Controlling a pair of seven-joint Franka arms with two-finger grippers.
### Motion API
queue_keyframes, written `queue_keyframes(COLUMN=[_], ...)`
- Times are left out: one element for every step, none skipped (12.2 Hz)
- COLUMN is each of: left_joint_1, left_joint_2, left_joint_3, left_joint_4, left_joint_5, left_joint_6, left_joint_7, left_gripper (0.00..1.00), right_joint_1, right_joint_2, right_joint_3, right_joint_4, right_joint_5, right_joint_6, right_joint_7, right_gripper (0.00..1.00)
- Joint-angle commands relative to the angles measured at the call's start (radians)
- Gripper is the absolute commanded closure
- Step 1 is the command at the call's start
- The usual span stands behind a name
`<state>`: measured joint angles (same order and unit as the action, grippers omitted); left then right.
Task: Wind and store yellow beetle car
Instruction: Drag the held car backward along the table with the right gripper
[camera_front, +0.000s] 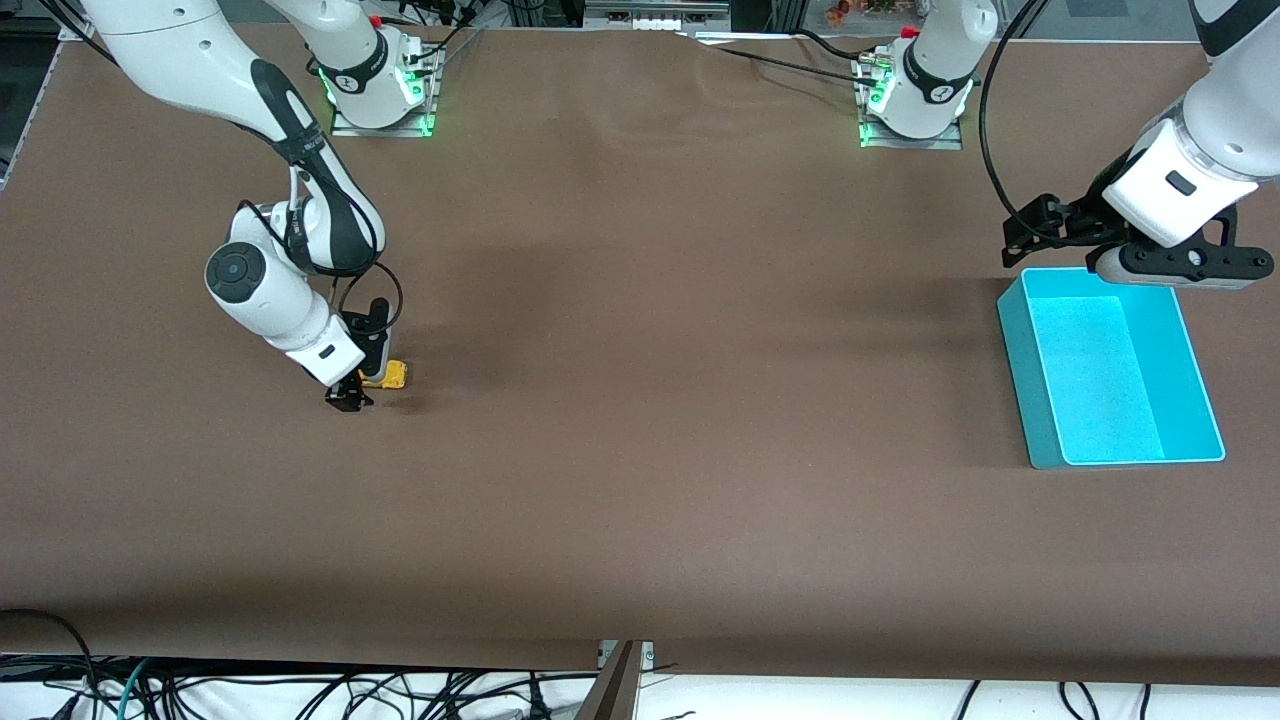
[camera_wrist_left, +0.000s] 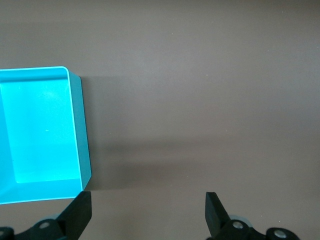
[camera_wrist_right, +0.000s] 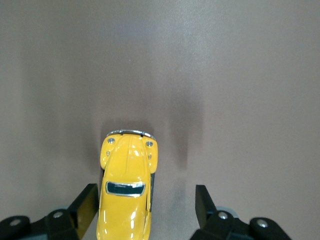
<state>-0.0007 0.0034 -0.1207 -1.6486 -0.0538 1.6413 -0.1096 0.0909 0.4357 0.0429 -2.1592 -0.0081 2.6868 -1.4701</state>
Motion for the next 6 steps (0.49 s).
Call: queue_keyframes(left_joint_1=[0.004, 0.004, 0.002, 0.002, 0.002, 0.004], left_joint_2=[0.013, 0.013, 0.015, 0.023, 0.023, 0.023], left_joint_3=[0.0, 0.0, 0.0, 0.0, 0.0, 0.001], left_joint_4=[0.027, 0.027, 0.027, 0.03, 0.03, 0.03], left_joint_5=[0.006, 0.005, 0.003, 0.003, 0.003, 0.0], left_joint_6=[-0.005, -0.005, -0.005, -0.003, -0.005, -0.003], left_joint_7=[0.022, 0.022, 0.021, 0.019, 0.021, 0.021], left_gripper=[0.0, 0.0, 0.0, 0.0, 0.0, 0.0], right_joint_1=[-0.008, -0.008, -0.008, -0.008, -0.008, -0.01], right_joint_2=[-0.025, -0.026, -0.026, -0.026, -0.026, -0.025], right_joint_3=[-0.001, -0.001, -0.001, -0.001, -0.003, -0.003], right_joint_4=[-0.022, -0.022, -0.022, -0.022, -0.022, -0.022], right_joint_5=[-0.007, -0.007, -0.006, -0.006, -0.006, -0.006], right_joint_6=[0.005, 0.004, 0.004, 0.004, 0.004, 0.002], right_joint_7=[-0.018, -0.019, -0.026, -0.027, -0.027, -0.027], right_gripper=[0.33, 0.41, 0.48, 0.52, 0.55, 0.63])
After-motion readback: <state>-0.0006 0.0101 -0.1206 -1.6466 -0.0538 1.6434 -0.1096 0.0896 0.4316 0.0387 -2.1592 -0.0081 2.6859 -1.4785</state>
